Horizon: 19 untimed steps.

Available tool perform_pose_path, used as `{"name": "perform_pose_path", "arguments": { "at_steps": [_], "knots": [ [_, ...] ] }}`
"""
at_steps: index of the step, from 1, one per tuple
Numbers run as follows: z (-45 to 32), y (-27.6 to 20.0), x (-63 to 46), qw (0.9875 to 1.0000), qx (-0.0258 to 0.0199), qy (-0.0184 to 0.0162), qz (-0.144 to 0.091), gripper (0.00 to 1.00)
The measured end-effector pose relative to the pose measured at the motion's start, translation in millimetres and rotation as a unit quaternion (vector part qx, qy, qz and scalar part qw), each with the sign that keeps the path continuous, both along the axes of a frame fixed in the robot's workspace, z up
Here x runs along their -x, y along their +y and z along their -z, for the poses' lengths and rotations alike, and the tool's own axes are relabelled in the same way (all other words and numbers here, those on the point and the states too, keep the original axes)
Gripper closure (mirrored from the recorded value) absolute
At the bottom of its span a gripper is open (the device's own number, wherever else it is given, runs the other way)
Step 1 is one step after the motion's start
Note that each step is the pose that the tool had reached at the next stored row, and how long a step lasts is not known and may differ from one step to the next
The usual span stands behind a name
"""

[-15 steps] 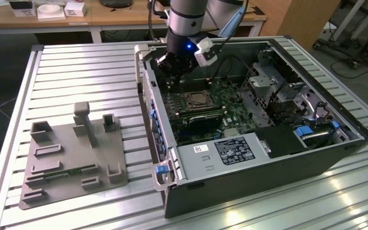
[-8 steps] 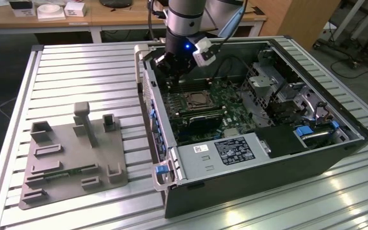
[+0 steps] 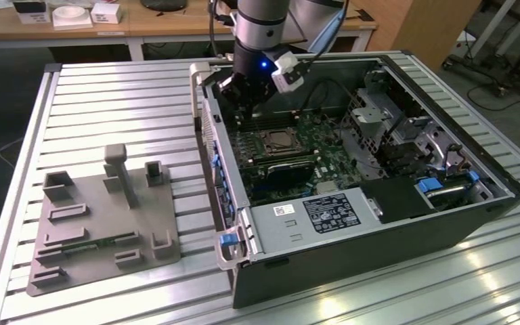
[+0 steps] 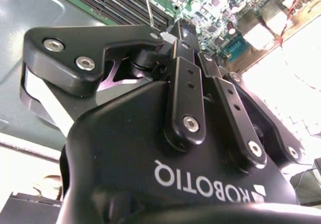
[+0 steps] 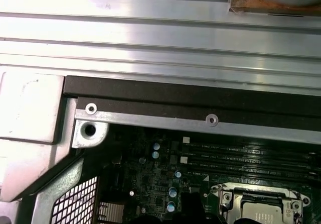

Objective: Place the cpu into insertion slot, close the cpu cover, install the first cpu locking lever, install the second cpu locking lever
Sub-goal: 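Install the first cpu locking lever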

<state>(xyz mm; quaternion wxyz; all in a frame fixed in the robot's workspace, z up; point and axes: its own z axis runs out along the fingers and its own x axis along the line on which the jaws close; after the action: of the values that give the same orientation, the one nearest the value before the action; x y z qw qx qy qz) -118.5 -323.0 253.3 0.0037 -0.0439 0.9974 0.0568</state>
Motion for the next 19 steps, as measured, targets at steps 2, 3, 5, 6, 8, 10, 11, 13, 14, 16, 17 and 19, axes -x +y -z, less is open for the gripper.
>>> {"name": "perform_pose_path", "arguments": {
  "at_steps": [2, 3, 5, 6, 8, 10, 11, 13, 14, 16, 17, 19],
  "knots": [
    [0.1, 1.0, -0.6, 1.0, -0.0001, 0.0, 0.0, 0.9],
    [0.2, 1.5, -1.1, 1.0, -0.0002, 0.0, 0.0, 0.9],
    [0.2, 2.0, -3.6, 1.0, -0.0001, 0.0, 0.0, 0.9],
    [0.2, 2.1, -5.5, 1.0, -0.0002, 0.0, 0.0, 0.9],
    [0.2, 2.3, -9.9, 1.0, -0.0002, 0.0, 0.0, 0.9],
    [0.3, 2.3, -14.5, 1.0, -0.0002, 0.0, 0.0, 0.9],
    [0.3, 2.4, -17.1, 1.0, -0.0002, 0.0001, 0.0, 0.9],
    [0.3, 2.4, -21.6, 1.0, -0.0002, 0.0, 0.0, 0.9],
    [0.3, 2.4, -24.0, 1.0, -0.0002, 0.0001, 0.0, 0.9],
    [0.3, 2.4, -28.8, 1.0, -0.0002, 0.0001, 0.0, 0.9],
    [0.3, 2.4, -31.3, 1.0, -0.0002, 0.0, 0.0, 0.9],
    [0.3, 2.4, -35.6, 1.0, -0.0002, 0.0001, 0.0, 0.9]
  ]
}}
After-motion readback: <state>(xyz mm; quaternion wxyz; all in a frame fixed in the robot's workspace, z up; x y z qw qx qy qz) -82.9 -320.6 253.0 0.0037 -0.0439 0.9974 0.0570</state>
